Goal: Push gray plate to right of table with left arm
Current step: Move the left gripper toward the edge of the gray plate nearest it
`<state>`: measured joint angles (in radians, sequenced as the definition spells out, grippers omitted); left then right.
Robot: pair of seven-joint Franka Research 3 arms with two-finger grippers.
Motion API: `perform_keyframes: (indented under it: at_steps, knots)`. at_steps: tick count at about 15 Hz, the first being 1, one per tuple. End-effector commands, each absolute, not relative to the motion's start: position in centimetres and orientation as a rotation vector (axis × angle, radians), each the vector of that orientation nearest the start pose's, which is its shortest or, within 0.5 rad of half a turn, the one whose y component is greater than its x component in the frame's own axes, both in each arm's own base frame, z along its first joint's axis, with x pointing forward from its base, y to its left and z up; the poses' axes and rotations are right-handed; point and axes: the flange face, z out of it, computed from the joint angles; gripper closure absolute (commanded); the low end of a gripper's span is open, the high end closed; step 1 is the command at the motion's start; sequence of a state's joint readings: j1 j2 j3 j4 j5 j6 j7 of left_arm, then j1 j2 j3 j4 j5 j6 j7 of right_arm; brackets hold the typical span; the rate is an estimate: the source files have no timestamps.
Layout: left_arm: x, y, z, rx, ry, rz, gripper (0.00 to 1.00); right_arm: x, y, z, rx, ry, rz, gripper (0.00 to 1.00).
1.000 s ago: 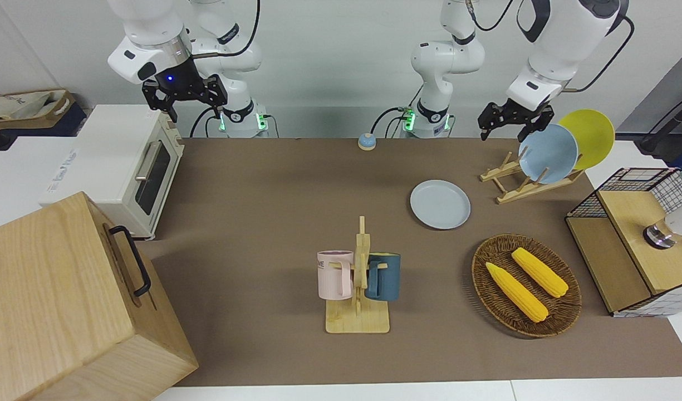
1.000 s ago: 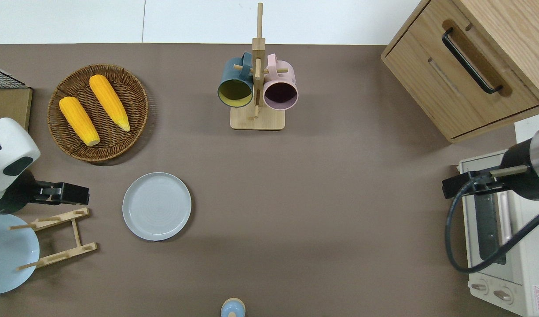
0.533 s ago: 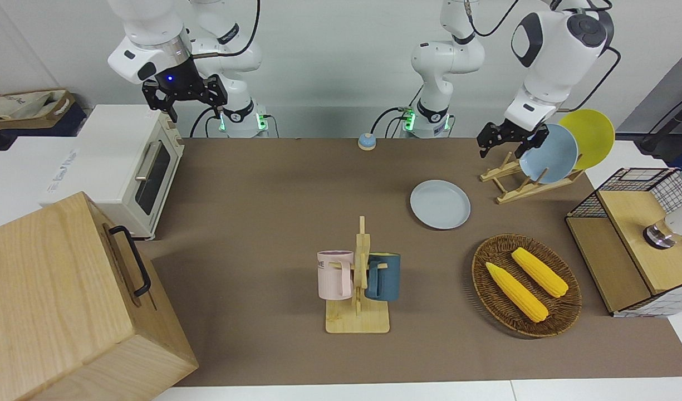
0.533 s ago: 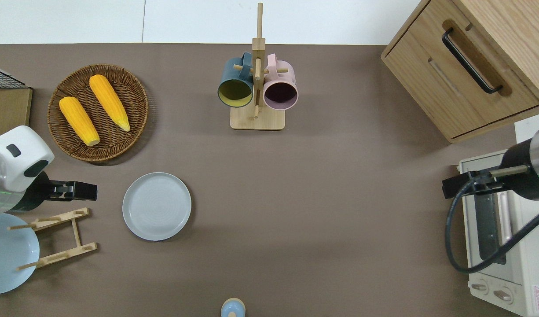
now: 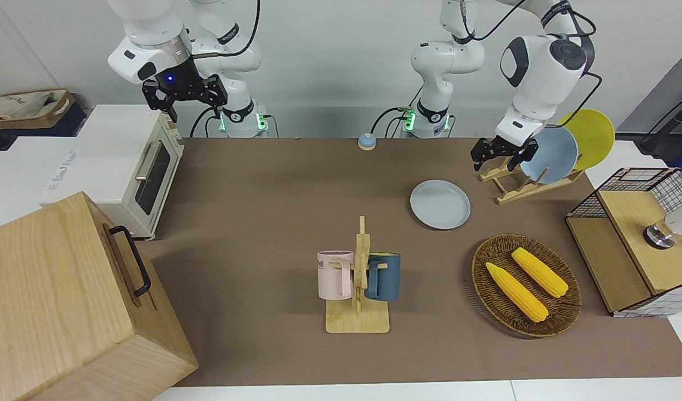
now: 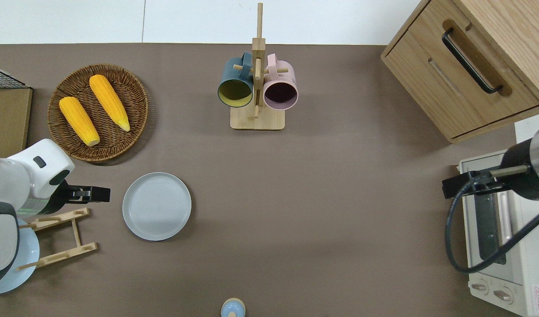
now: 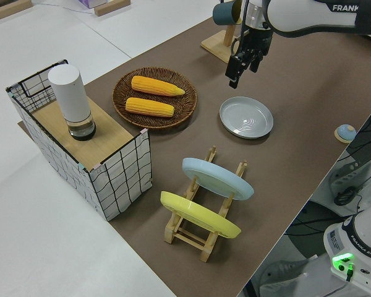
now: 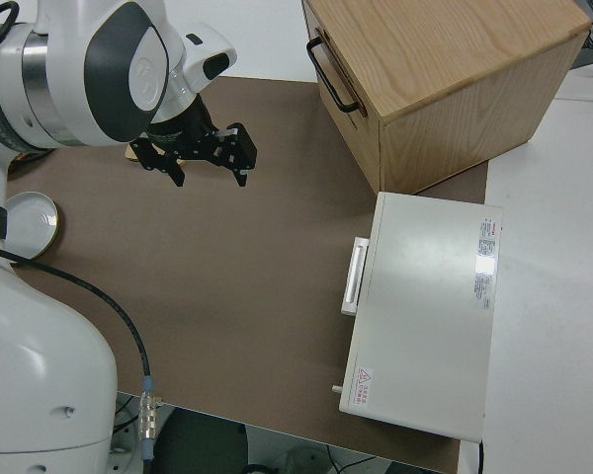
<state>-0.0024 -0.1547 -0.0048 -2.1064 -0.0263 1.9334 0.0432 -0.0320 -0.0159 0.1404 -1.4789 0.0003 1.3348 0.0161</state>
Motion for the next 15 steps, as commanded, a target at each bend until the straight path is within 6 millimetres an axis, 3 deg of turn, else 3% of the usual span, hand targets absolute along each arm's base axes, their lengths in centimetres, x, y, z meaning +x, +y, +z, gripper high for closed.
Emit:
perform_keyframes:
  at_steps: [1, 15]
  knots:
    - [49.1, -0.1, 46.0, -3.173, 0.052, -0.013, 0.0, 51.8, 5.6, 66.0, -3.139, -0.121, 0.208, 0.017]
    - [48.0, 0.1, 36.3, -3.173, 0.026, -0.048, 0.0, 51.8, 5.7, 66.0, -3.14, -0.121, 0.208, 0.017]
